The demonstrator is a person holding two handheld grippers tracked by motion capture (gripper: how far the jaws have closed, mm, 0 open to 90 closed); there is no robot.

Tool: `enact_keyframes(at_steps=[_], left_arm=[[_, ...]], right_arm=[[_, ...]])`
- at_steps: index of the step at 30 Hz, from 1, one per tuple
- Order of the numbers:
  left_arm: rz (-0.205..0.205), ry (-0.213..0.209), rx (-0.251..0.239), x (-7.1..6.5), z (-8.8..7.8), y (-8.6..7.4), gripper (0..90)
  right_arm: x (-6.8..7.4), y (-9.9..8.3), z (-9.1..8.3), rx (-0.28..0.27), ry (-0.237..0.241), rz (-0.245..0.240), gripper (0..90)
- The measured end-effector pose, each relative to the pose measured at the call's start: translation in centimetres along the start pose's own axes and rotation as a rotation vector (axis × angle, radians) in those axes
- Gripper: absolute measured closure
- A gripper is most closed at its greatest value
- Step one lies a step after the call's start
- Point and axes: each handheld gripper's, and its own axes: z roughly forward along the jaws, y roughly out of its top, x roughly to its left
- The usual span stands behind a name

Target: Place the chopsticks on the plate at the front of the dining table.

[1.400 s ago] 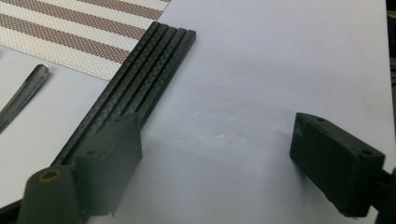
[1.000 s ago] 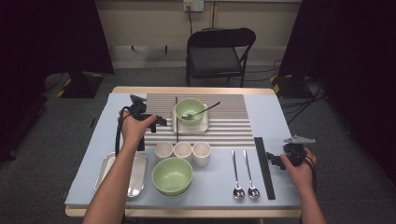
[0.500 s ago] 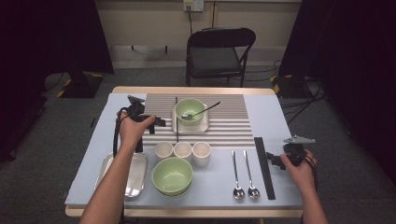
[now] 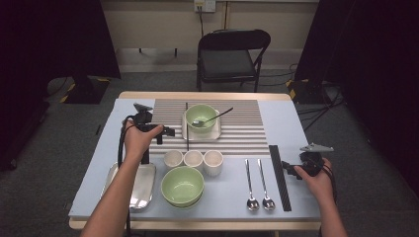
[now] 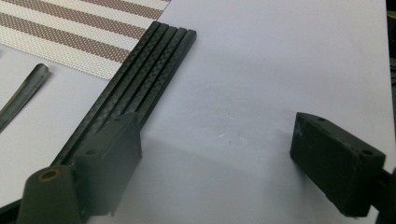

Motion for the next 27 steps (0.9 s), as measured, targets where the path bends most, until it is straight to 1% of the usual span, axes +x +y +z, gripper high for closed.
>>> enact_keyframes(at_steps=[3, 5, 6, 10, 12, 14, 17, 18, 19, 21, 22, 24, 27], left_arm=[[-0.002, 0.001, -0.003, 0.0, -0.1, -0.2, 38.6], [0.004, 0.004, -0.006, 0.1, -0.3, -0.3, 38.6], [-0.003, -0.001, -0.009, 0.1, -0.4, -0.4, 38.6], [0.009, 0.005, -0.009, 0.1, -0.9, -0.7, 38.5], [0.017, 0.000, -0.012, 0.1, -1.1, -0.8, 38.5], [0.013, 0.000, -0.015, -0.1, -1.2, -0.9, 38.5], [0.023, 0.000, -0.013, -0.2, -1.4, -1.0, 38.4], [0.025, -0.006, -0.012, -0.3, -1.4, -1.0, 38.4], [0.036, -0.007, -0.014, -0.3, -1.5, -1.0, 38.3], [0.046, -0.007, -0.017, -0.4, -1.6, -1.1, 38.1], [0.042, -0.011, -0.019, -0.4, -1.7, -1.2, 38.1], [0.044, -0.005, -0.019, -0.5, -1.8, -1.2, 38.0], [0.048, -0.014, -0.017, -0.5, -2.0, -1.3, 38.1]], right_arm=[[0.0, 0.0, 0.0, 0.002, -0.001, -0.001, 15.0], [0.0, 0.0, 0.0, 0.002, -0.002, -0.003, 15.0], [0.0, 0.0, 0.0, 0.002, -0.002, -0.002, 15.0], [0.0, 0.0, 0.0, 0.002, -0.001, 0.001, 15.0], [0.0, 0.0, 0.0, 0.003, -0.001, 0.002, 14.9], [0.0, 0.0, 0.0, 0.005, -0.001, 0.003, 14.9], [0.0, 0.1, 0.0, 0.005, -0.001, 0.003, 14.9], [0.0, 0.1, 0.0, 0.005, -0.001, 0.005, 14.9], [0.0, 0.1, 0.0, 0.005, -0.001, 0.005, 14.9], [0.0, 0.1, 0.0, 0.006, -0.001, 0.002, 14.9], [0.0, 0.1, 0.0, 0.005, -0.002, 0.004, 14.9], [0.0, 0.0, 0.0, 0.005, -0.001, 0.004, 14.9], [0.0, 0.0, 0.0, 0.005, -0.001, 0.003, 14.9]])
